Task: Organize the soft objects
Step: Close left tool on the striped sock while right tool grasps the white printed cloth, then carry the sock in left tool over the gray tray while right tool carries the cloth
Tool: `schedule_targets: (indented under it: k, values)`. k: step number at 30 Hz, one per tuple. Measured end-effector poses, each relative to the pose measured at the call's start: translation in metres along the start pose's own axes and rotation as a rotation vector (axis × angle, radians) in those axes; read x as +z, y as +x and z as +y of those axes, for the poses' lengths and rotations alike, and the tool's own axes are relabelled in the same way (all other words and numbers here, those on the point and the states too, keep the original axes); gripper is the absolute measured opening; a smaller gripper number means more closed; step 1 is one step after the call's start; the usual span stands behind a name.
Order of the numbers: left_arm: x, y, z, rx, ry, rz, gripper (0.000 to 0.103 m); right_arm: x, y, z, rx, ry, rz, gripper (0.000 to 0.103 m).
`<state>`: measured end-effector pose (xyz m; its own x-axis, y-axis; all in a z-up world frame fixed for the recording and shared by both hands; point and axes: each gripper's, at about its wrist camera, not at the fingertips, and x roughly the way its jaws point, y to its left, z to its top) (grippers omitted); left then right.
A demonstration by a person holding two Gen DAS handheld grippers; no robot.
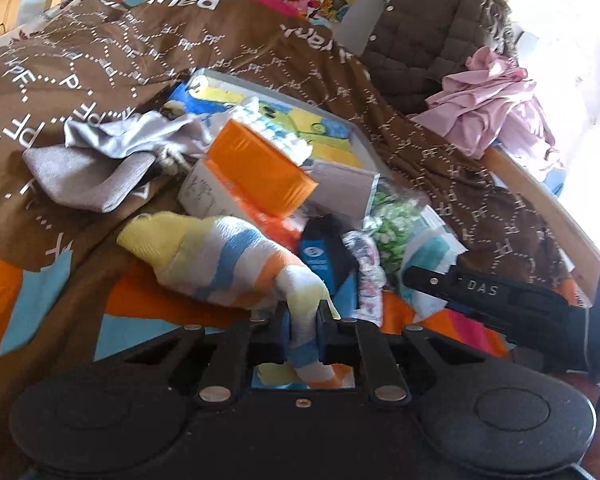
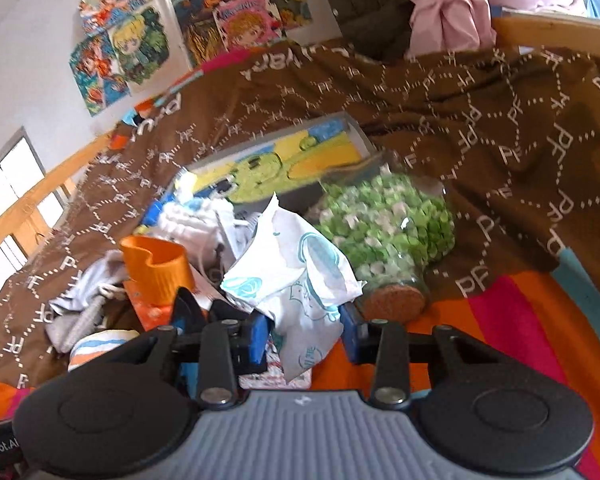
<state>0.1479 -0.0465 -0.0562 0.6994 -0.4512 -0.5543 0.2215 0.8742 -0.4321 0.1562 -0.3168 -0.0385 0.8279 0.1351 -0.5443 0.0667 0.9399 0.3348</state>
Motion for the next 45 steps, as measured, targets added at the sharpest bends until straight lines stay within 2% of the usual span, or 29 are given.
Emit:
schedule_targets:
  k: [7, 12, 17, 21, 28, 36, 41, 45]
  values:
    - [0.017, -0.017, -0.014, -0.033, 0.018, -0.053, 0.012, 0.009, -0.013, 0.008, 0.031, -0.016, -0.046, 0.041]
    - [0.045, -0.022, -0.021, -0.045, 0.025, -0.099, 0.012, 0.021, -0.014, 0.012, 0.033, -0.041, -0.103, 0.041]
    - [0.078, -0.015, -0.031, -0.061, 0.041, -0.135, 0.012, 0.036, 0.008, 0.014, 0.044, -0.062, -0.141, 0.041]
    - [0.105, -0.002, -0.04, -0.083, 0.071, -0.166, 0.013, 0.059, 0.038, 0.016, 0.041, -0.104, -0.205, 0.041]
    - [0.16, 0.051, -0.047, -0.096, 0.106, -0.208, 0.013, 0.104, 0.102, -0.001, 0.059, -0.083, -0.245, 0.041]
    - [0.212, 0.144, -0.037, -0.126, 0.119, -0.212, 0.013, 0.142, 0.164, -0.031, 0.068, -0.009, -0.174, 0.041]
    - [0.223, 0.198, -0.025, -0.127, 0.071, -0.185, 0.013, 0.149, 0.194, -0.045, 0.033, 0.038, -0.065, 0.041]
    - [0.218, 0.228, -0.013, -0.108, 0.021, -0.14, 0.013, 0.148, 0.201, -0.042, 0.014, 0.026, -0.022, 0.042]
